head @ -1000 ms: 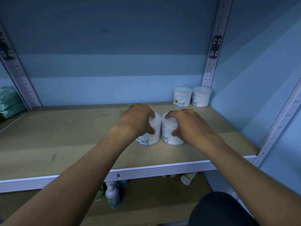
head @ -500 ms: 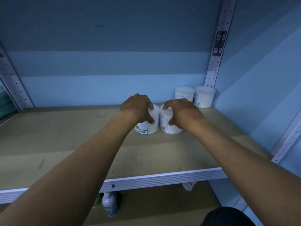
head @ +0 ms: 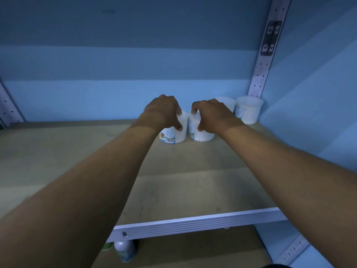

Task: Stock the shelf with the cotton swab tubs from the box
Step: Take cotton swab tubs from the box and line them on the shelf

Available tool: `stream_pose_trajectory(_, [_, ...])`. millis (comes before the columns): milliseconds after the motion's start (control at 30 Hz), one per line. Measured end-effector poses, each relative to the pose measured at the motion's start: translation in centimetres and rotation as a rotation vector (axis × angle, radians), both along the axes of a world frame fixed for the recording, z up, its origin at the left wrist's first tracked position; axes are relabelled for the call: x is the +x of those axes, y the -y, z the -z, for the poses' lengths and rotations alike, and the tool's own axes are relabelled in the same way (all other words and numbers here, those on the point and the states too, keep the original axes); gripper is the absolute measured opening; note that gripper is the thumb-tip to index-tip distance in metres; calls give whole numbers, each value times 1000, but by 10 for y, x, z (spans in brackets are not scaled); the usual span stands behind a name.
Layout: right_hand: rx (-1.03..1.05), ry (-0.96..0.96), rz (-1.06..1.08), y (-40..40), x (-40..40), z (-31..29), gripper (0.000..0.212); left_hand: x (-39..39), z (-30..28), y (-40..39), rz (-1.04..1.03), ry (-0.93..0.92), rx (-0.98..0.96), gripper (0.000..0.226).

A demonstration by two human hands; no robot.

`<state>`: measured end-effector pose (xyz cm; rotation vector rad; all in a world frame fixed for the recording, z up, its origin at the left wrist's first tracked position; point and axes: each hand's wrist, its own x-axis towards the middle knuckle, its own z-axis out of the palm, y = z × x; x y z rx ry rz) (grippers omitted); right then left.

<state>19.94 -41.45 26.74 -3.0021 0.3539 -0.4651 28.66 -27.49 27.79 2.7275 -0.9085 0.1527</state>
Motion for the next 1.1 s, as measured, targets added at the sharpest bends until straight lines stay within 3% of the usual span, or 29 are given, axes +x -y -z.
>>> stream_pose_trajectory(1100, [51, 14, 46, 48, 88, 13, 57, 78, 5, 40, 9, 45, -33, 60])
